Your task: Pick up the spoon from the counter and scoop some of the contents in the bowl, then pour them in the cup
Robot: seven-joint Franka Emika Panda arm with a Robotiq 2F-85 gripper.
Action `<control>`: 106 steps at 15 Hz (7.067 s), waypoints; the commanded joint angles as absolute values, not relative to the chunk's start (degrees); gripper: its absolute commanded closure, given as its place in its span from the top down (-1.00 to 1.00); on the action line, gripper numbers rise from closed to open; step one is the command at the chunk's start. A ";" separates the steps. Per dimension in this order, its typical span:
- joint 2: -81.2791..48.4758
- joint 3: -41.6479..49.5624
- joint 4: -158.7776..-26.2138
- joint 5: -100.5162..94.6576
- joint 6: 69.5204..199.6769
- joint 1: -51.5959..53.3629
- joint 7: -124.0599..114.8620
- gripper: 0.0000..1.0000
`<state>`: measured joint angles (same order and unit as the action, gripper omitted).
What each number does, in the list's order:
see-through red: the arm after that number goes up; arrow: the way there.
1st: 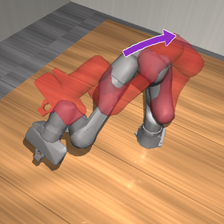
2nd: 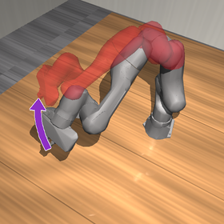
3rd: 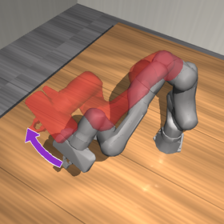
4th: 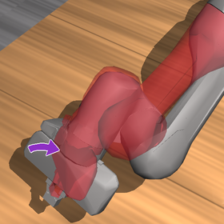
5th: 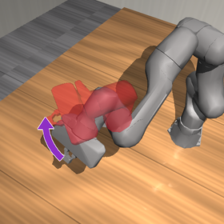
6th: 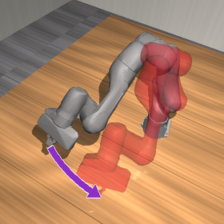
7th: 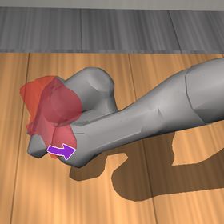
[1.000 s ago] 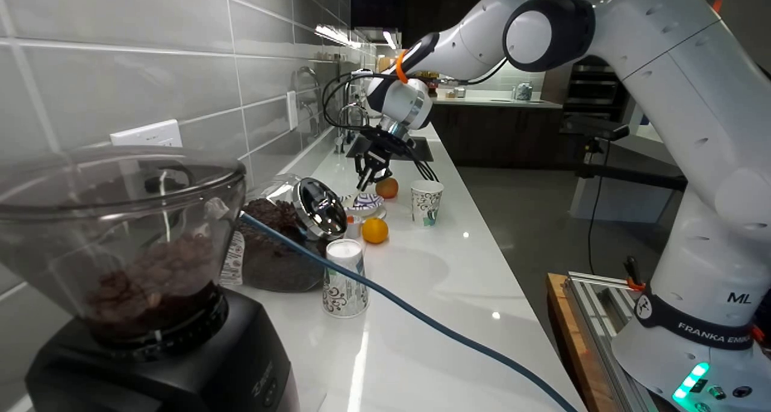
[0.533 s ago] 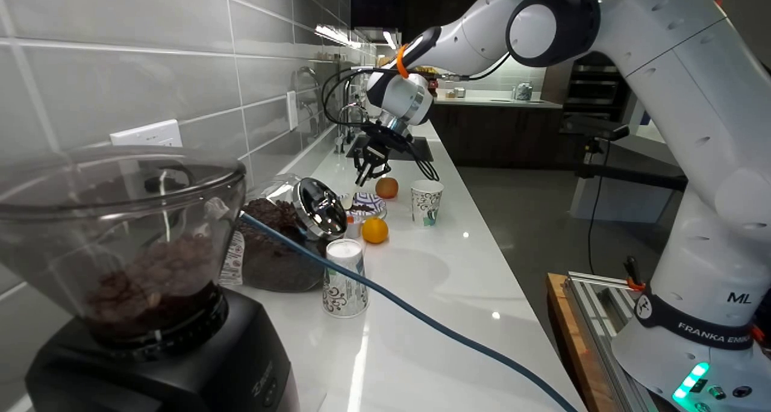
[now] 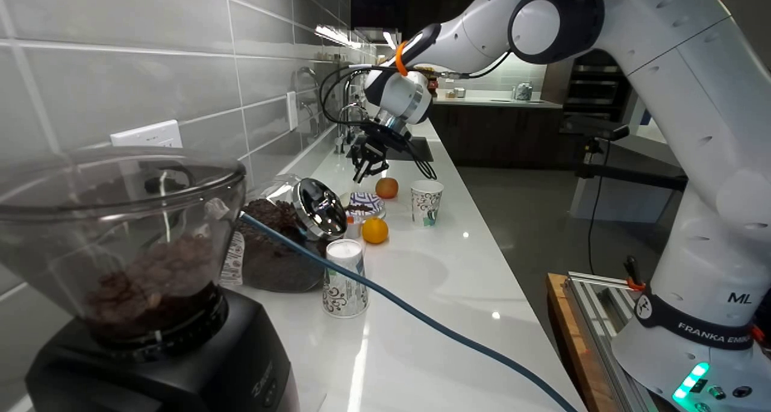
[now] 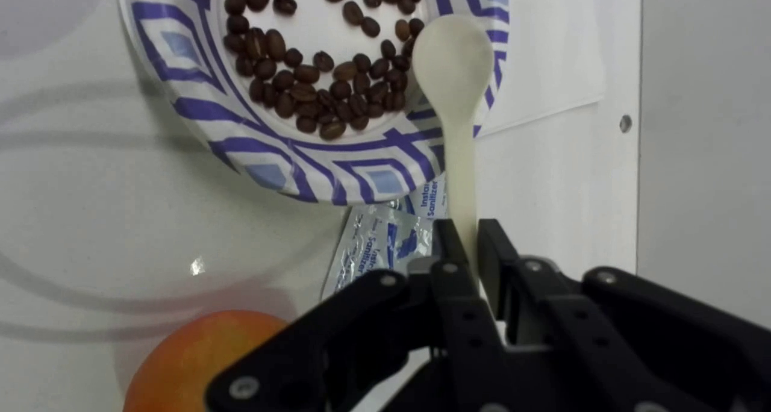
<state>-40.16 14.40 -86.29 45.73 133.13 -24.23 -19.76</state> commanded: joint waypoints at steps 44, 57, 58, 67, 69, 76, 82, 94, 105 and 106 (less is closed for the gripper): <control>-36.24 14.36 -92.11 21.38 124.15 -21.77 -19.48 -0.94; -35.15 12.67 -87.71 29.53 107.28 -29.54 -15.85 -0.94; -34.93 12.48 -87.30 31.20 105.93 -30.32 -15.82 -0.94; -33.90 13.55 -84.95 42.16 95.55 -34.54 -17.05 -0.94; -33.34 14.20 -85.64 42.44 94.59 -34.65 -17.64 -0.94; -28.62 17.94 -91.21 39.21 96.36 -33.28 -19.23 -0.94; -24.56 20.28 -96.76 35.21 99.69 -31.55 -18.45 -0.94; -13.96 20.07 -115.38 34.18 124.36 -25.74 -8.83 -0.94; -1.24 19.53 -132.77 28.39 150.59 -20.77 -6.55 -0.94; -0.60 19.19 -133.92 27.84 153.53 -20.38 -6.23 -0.94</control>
